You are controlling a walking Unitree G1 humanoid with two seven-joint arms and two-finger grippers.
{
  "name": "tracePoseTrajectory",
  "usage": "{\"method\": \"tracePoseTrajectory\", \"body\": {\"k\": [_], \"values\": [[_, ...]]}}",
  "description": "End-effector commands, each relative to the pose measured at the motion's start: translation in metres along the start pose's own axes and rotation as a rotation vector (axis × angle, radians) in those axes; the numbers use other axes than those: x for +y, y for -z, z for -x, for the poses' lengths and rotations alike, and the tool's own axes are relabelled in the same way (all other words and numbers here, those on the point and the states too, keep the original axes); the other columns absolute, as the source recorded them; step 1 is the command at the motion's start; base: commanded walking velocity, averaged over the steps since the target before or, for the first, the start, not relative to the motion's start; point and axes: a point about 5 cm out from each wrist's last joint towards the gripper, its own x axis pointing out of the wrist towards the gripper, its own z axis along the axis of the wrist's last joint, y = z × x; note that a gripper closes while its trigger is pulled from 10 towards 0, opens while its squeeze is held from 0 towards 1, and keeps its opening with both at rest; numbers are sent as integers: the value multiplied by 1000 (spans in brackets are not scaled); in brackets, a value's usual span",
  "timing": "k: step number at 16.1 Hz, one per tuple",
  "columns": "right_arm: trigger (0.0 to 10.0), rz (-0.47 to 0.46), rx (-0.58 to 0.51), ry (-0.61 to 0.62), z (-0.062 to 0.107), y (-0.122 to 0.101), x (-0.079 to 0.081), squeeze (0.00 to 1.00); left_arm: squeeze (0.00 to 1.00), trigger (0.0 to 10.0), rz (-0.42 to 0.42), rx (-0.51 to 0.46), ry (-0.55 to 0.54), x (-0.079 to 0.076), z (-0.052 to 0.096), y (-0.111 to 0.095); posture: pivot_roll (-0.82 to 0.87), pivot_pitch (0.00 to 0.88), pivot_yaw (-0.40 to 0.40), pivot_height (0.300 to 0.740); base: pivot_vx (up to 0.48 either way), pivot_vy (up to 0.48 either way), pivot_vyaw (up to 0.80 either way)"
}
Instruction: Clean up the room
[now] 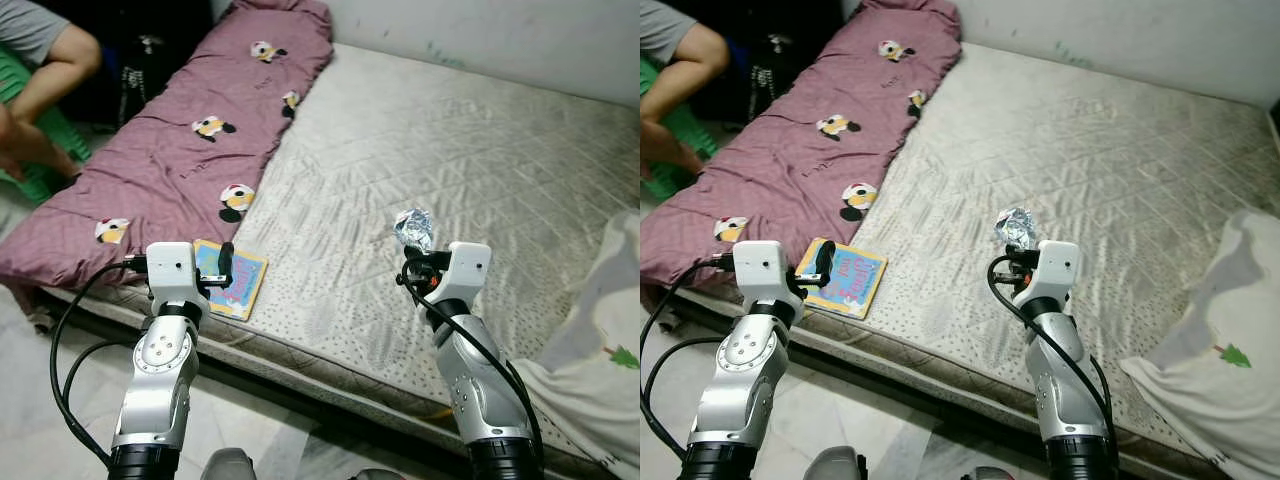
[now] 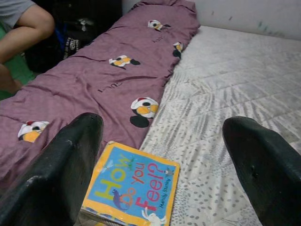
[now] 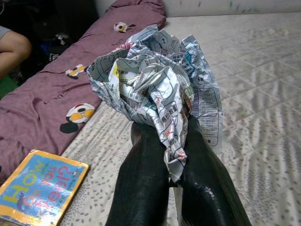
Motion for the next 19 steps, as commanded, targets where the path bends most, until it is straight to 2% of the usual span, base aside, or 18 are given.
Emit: {"method": "tracePoseTrajectory", "body": {"k": [1,19], "values": [[4157,5,-11,5,0,-4,0,0,0,10000,-7,0,8,0,0,-1,2,100,-40,740,0,0,0],[4157,5,-11,5,0,-4,0,0,0,10000,-7,0,8,0,0,-1,2,100,-40,740,0,0,0]]}}
